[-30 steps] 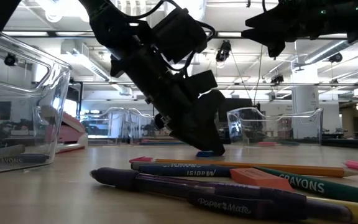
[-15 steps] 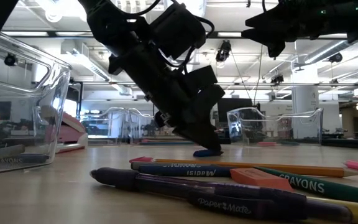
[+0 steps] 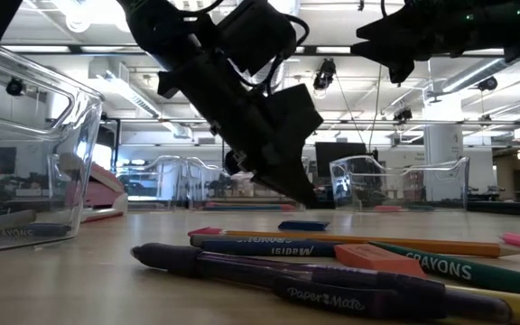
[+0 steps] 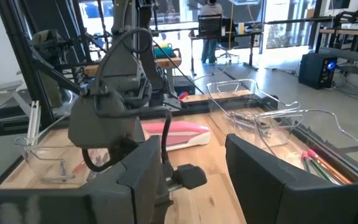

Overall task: Sort crayons/erasers/pens/pencils in bins
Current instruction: Put the blue eraser into the top right transparent bin

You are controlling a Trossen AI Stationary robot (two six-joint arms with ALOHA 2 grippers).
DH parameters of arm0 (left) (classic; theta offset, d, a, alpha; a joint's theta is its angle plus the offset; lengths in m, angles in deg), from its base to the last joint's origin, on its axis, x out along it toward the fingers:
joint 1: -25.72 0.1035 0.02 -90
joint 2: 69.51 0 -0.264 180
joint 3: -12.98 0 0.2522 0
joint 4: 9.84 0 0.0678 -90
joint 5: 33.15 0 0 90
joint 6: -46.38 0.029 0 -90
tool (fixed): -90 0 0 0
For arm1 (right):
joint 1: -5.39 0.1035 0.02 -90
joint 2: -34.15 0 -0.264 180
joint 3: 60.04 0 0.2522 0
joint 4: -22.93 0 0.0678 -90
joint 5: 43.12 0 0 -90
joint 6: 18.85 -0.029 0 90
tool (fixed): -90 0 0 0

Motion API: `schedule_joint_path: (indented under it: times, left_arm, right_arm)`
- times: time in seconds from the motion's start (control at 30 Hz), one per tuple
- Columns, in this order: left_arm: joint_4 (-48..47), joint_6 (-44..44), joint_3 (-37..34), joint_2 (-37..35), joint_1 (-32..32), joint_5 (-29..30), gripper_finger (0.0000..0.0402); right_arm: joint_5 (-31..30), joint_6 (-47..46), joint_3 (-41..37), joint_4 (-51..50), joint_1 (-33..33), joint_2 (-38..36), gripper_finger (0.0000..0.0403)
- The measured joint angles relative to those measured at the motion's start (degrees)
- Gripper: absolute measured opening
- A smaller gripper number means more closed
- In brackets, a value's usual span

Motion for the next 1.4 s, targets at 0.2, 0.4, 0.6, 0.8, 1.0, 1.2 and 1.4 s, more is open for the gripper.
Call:
schedule_joint_path:
  times: [0.2, 0.4, 0.6, 0.8, 1.0, 1.2, 1.4]
  left_arm:
    - [0.1, 0.1, 0.0, -1.2, 0.0, -5.7, 0.0001]
    - [1.4, -0.9, 1.3, -3.1, -1.4, -7.8, 0.0001]
    - [0.9, 3.9, 4.0, -1.8, -5.8, -6.2, 0.0021]
    - [-0.1, 4.1, 6.0, -0.7, -8.4, 0.8, 0.0104]
    - [-5.0, 3.7, 6.4, -0.5, -8.7, 6.0, 0.0212]
    - [-5.9, 2.9, 6.6, -0.5, -9.4, 9.7, 0.0254]
    - [-8.9, 2.8, 7.9, -0.5, -10.4, 11.8, 0.0256]
  right_arm:
    - [0.0, 0.0, 0.0, -0.1, 0.0, 0.0, 0.0171]
    - [0.0, 0.1, 0.0, -0.2, 0.0, 0.0, 0.0171]
    - [0.0, 0.1, 0.0, -0.2, 0.0, 0.0, 0.0171]
    - [0.0, 0.0, 0.0, -0.2, 0.0, 0.0, 0.0171]
    - [0.0, -0.3, 0.0, 0.0, 0.0, 0.0, 0.0171]
    - [0.0, -0.2, 0.0, 0.1, 0.0, 0.0, 0.0171]
    - [-0.1, -0.2, 0.0, 0.1, 0.0, 0.0, 0.0171]
